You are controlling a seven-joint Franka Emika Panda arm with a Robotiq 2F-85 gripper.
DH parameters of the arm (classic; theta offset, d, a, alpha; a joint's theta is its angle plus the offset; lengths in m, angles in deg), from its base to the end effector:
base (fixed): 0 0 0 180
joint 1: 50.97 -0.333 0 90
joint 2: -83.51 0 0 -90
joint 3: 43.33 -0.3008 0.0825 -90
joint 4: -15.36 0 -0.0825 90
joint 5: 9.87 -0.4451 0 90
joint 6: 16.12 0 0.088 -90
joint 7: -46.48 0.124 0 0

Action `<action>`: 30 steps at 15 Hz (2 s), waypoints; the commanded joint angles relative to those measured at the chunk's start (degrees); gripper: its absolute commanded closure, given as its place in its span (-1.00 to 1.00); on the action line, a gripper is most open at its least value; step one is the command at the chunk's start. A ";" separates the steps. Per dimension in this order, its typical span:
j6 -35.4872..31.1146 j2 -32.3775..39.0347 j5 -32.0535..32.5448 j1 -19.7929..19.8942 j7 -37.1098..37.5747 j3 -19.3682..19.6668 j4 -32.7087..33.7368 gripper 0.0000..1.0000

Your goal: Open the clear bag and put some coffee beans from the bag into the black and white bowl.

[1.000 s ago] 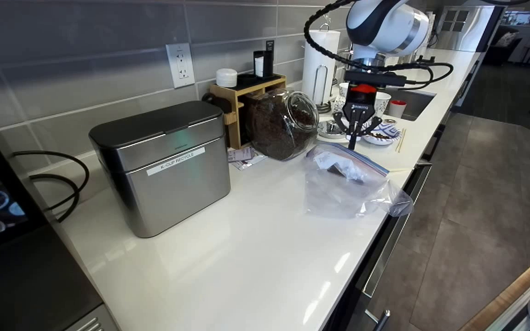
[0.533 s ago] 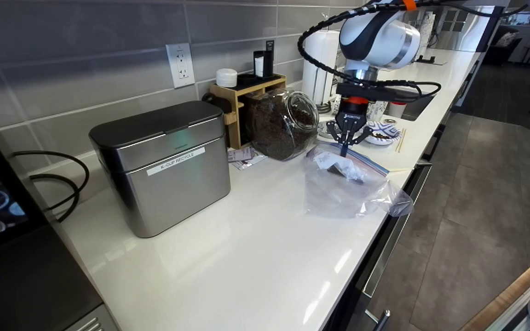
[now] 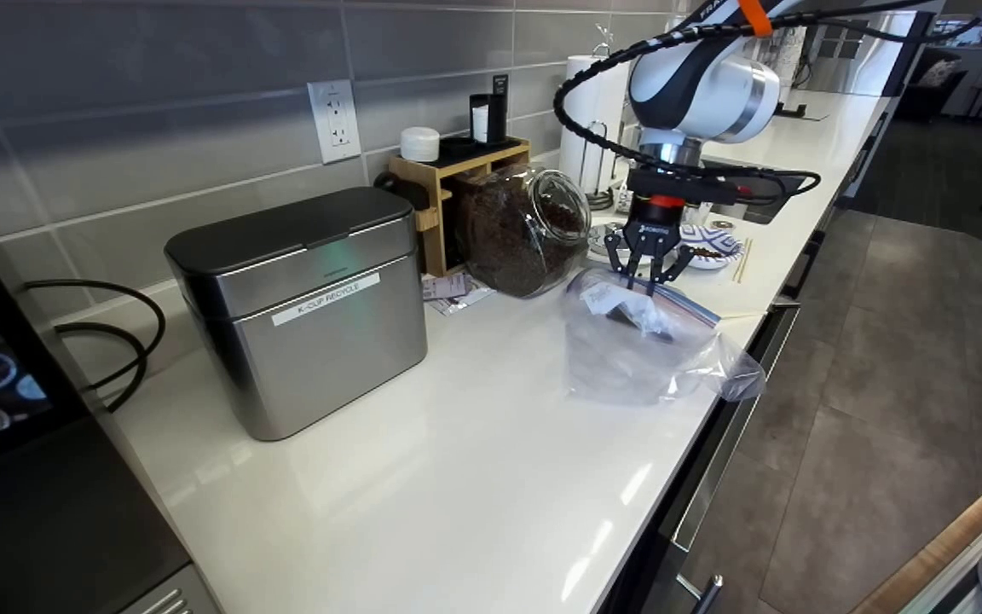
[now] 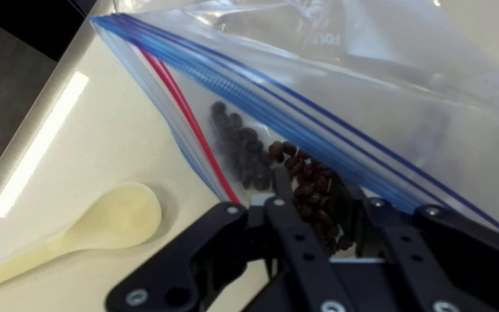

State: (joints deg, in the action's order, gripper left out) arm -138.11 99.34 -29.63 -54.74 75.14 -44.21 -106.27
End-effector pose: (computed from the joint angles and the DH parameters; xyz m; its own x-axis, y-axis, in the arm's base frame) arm 0.5739 0.0668 0.1872 0.7526 -0.5482 -0.3647 -0.6081 -0.7912 -0.0656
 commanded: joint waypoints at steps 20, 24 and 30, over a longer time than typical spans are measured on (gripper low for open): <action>-8.50 0.06 -1.17 -0.29 -5.49 -1.20 -4.44 -0.17; -9.91 0.46 -1.15 -0.50 -5.31 -1.53 -4.54 -0.09; -9.44 1.31 -1.29 -0.52 -5.33 -2.00 -4.19 -0.01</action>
State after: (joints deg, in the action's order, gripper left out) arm -145.77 99.96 -29.85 -54.81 69.87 -45.94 -109.64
